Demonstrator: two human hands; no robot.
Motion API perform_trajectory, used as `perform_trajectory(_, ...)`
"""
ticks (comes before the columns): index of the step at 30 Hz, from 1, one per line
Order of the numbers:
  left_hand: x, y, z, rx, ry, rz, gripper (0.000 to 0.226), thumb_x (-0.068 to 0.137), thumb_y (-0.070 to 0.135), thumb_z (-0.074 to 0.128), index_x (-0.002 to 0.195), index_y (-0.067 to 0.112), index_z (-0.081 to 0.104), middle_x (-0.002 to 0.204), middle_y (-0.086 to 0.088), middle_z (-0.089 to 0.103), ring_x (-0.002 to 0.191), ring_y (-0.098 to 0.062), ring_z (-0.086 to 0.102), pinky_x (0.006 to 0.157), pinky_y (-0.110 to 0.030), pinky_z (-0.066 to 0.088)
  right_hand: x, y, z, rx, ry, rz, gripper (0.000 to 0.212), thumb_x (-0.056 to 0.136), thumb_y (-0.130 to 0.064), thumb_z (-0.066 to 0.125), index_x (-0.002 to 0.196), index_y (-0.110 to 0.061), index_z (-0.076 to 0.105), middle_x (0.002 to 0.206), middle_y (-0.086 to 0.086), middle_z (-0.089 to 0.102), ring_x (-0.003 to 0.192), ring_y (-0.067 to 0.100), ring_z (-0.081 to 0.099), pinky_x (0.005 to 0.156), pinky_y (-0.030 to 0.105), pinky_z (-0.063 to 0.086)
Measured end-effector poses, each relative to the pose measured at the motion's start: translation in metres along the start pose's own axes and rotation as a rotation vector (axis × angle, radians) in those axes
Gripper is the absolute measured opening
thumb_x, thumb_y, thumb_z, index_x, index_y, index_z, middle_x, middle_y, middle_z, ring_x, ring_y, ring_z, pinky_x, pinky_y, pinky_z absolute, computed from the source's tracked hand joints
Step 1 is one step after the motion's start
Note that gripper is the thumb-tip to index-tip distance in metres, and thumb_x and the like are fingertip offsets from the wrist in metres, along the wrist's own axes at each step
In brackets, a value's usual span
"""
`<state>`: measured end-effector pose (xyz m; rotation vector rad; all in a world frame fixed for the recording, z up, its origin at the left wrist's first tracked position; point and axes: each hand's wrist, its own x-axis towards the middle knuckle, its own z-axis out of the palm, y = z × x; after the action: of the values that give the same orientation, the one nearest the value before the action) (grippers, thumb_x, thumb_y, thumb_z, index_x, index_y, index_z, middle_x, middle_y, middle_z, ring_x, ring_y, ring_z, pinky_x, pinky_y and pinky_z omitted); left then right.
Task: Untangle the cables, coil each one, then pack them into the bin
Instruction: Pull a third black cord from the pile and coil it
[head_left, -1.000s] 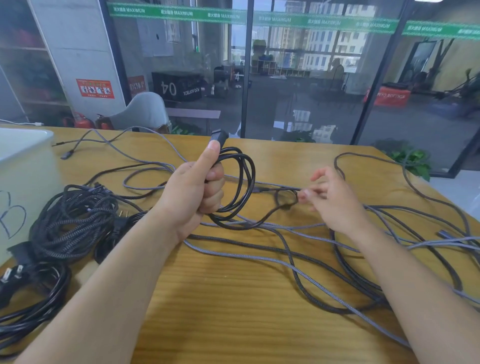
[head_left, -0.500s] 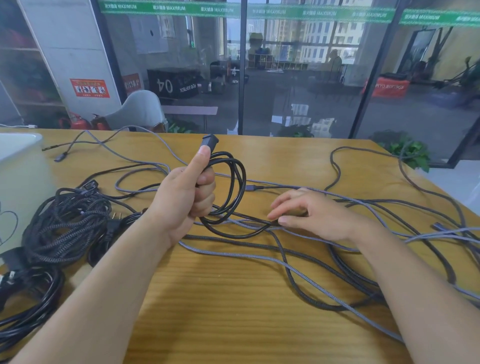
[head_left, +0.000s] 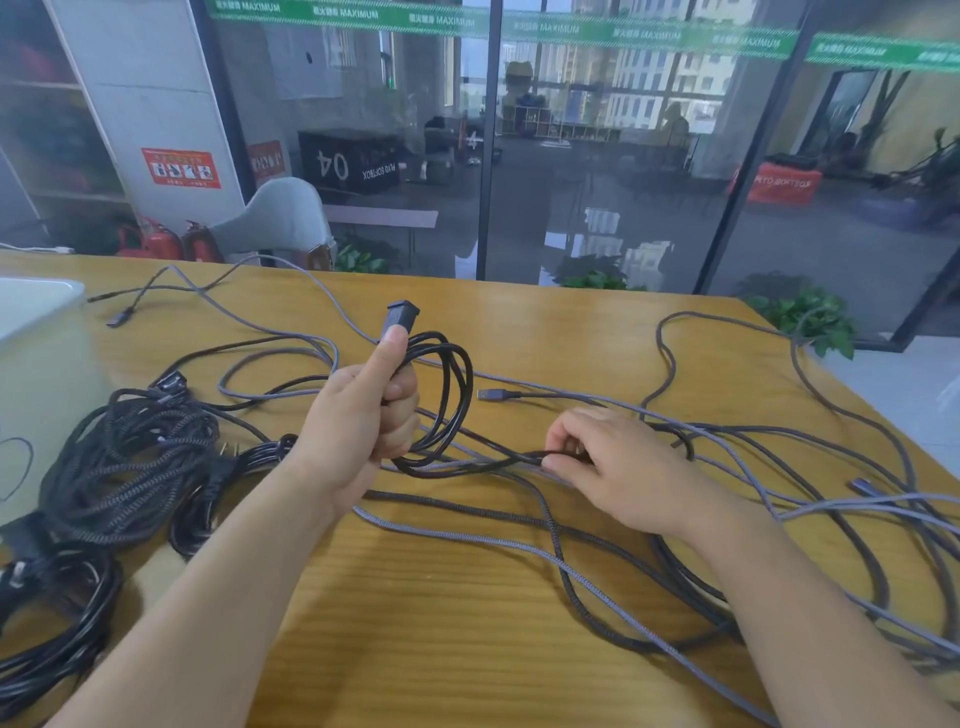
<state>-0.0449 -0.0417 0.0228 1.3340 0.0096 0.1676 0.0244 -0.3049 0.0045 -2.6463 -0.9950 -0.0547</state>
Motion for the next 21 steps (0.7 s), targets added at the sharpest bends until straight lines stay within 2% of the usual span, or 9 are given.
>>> perform_trajectory(4, -0.002, -0.001, 0.006, -0.012, 0.021, 0.029, 0.052, 0.094, 0.06, 0.051, 0.059, 0.025, 0.036, 0.053, 0.005, 0.019, 0.05, -0.016, 0.012, 0.048, -0.027, 0.014, 0.001, -0.007, 0.008, -0.006, 0.115, 0.081, 0.017, 0.108, -0.042, 0.047, 0.099, -0.028, 0.048, 0.088, -0.014, 0.055, 0.077, 0.004, 0.052, 0.064, 0.022, 0.039)
perform_trajectory(8, -0.002, -0.005, 0.007, -0.003, 0.049, 0.03, 0.054, 0.103, 0.055, 0.045, 0.06, 0.024, 0.036, 0.055, 0.002, 0.019, 0.054, -0.02, 0.011, 0.055, -0.036, 0.012, 0.002, -0.001, 0.015, 0.344, 0.318, 0.225, 0.024, 0.106, -0.036, 0.052, 0.088, -0.026, 0.041, 0.084, 0.003, 0.061, 0.068, 0.022, 0.055, 0.06, 0.034, 0.044)
perform_trajectory(10, -0.003, -0.006, 0.008, 0.013, 0.048, 0.039, 0.054, 0.105, 0.053, 0.043, 0.06, 0.023, 0.036, 0.056, 0.001, 0.019, 0.053, -0.019, 0.013, 0.052, -0.032, 0.015, 0.002, -0.003, 0.012, 0.429, 0.387, 0.211, 0.012, 0.107, -0.03, 0.053, 0.095, -0.029, 0.05, 0.088, -0.004, 0.061, 0.07, 0.014, 0.055, 0.065, 0.03, 0.047)
perform_trajectory(11, -0.003, -0.006, 0.009, 0.021, 0.045, 0.043, 0.055, 0.106, 0.053, 0.043, 0.06, 0.023, 0.036, 0.056, 0.001, 0.02, 0.052, -0.018, 0.015, 0.05, -0.03, 0.017, 0.001, -0.005, 0.011, 0.458, 0.39, 0.187, 0.008, 0.108, -0.026, 0.052, 0.102, -0.032, 0.055, 0.096, -0.007, 0.063, 0.081, 0.012, 0.061, 0.074, 0.032, 0.052)
perform_trajectory(13, -0.004, -0.005, 0.011, 0.043, 0.037, 0.04, 0.055, 0.105, 0.054, 0.043, 0.059, 0.024, 0.037, 0.055, 0.002, 0.021, 0.053, -0.018, 0.016, 0.048, -0.027, 0.02, -0.001, -0.004, 0.011, 0.466, 0.344, 0.128, 0.023, 0.11, -0.021, 0.047, 0.111, -0.038, 0.062, 0.11, -0.01, 0.062, 0.098, 0.022, 0.064, 0.086, 0.039, 0.053)
perform_trajectory(15, -0.005, -0.006, 0.011, 0.069, 0.029, 0.035, 0.056, 0.105, 0.055, 0.043, 0.058, 0.025, 0.038, 0.055, 0.002, 0.022, 0.054, -0.018, 0.015, 0.049, -0.026, 0.021, -0.002, -0.004, 0.012, 0.451, 0.246, 0.122, 0.034, 0.111, -0.019, 0.042, 0.11, -0.044, 0.066, 0.111, -0.017, 0.058, 0.094, 0.03, 0.061, 0.082, 0.04, 0.051)
perform_trajectory(17, -0.005, -0.007, 0.013, 0.088, 0.019, 0.033, 0.055, 0.104, 0.056, 0.044, 0.058, 0.025, 0.038, 0.056, 0.002, 0.023, 0.054, -0.018, 0.015, 0.049, -0.027, 0.019, -0.001, -0.002, 0.015, 0.434, 0.143, 0.135, 0.036, 0.111, -0.022, 0.042, 0.112, -0.046, 0.068, 0.109, -0.023, 0.055, 0.094, 0.016, 0.062, 0.078, 0.035, 0.051)
perform_trajectory(19, -0.005, -0.008, 0.015, 0.101, 0.01, 0.03, 0.055, 0.104, 0.056, 0.044, 0.058, 0.026, 0.039, 0.056, 0.002, 0.024, 0.052, -0.017, 0.017, 0.048, -0.026, 0.02, -0.001, -0.006, 0.018, 0.363, 0.064, 0.12, 0.025, 0.109, -0.035, 0.049, 0.118, -0.045, 0.07, 0.107, -0.024, 0.054, 0.098, -0.003, 0.057, 0.084, 0.024, 0.045)
perform_trajectory(21, -0.006, -0.008, 0.018, 0.12, 0.0, 0.032, 0.055, 0.104, 0.055, 0.044, 0.058, 0.025, 0.038, 0.056, 0.002, 0.024, 0.051, -0.016, 0.017, 0.046, -0.023, 0.021, 0.0, -0.008, 0.025, 0.261, 0.057, 0.085, 0.025, 0.101, -0.05, 0.059, 0.119, -0.04, 0.073, 0.105, -0.022, 0.056, 0.103, -0.004, 0.053, 0.091, 0.027, 0.044)
